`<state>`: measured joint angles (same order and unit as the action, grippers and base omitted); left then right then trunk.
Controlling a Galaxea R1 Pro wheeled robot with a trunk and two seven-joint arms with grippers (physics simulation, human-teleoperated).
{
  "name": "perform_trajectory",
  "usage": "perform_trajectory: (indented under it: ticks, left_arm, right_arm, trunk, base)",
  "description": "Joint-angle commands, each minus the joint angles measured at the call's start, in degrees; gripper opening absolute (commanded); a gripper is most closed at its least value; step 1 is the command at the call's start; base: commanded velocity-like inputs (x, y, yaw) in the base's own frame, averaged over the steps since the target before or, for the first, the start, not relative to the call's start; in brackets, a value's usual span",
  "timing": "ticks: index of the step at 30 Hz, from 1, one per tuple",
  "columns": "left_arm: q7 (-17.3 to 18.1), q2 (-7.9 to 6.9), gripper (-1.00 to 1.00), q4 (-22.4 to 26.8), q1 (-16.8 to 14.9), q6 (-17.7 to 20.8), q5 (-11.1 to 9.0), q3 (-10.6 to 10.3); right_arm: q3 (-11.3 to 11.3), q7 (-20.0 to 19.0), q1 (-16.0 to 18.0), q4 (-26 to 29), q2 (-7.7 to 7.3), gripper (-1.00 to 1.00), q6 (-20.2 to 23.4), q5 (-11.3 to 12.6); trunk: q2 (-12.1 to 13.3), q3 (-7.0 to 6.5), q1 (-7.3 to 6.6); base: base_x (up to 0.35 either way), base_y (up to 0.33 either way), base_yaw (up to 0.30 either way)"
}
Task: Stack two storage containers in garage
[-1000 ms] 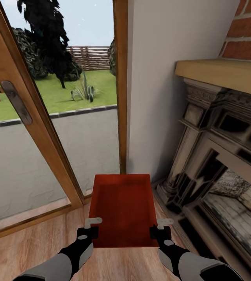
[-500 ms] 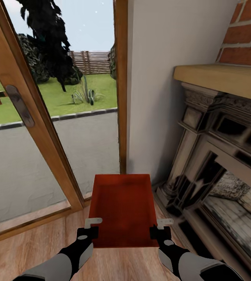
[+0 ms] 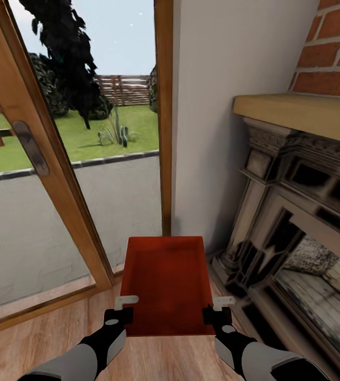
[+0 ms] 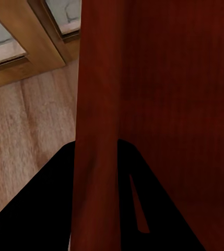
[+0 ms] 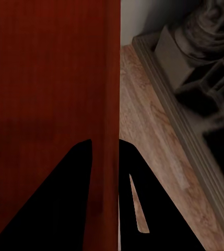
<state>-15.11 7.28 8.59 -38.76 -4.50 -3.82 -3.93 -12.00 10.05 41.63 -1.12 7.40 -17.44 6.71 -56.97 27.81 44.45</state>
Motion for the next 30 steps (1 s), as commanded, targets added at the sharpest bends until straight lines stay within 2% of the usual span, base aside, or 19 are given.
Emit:
perform_trajectory:
  ticks: [1, 30]
  left_arm:
    - [-0.7, -0.16, -1.00, -0.3, 0.0, -0.2, -0.8, 0.8]
    - [-0.7, -0.25, -1.00, -0.3, 0.0, -0.2, -0.8, 0.9]
  right_arm:
    - [4.7, 0.3, 0.1, 0.1, -0.19, -1.00, -2.1, 1.1]
    - [4.7, 0.3, 0.1, 0.1, -0.19, -1.00, -2.1, 1.2]
  trunk:
    - [0.0, -0.04, 0.00]
    - [0.0, -2.73, 0.00]
  base:
    - [0.000, 0.000, 0.000]
    - [0.000, 0.000, 0.000]
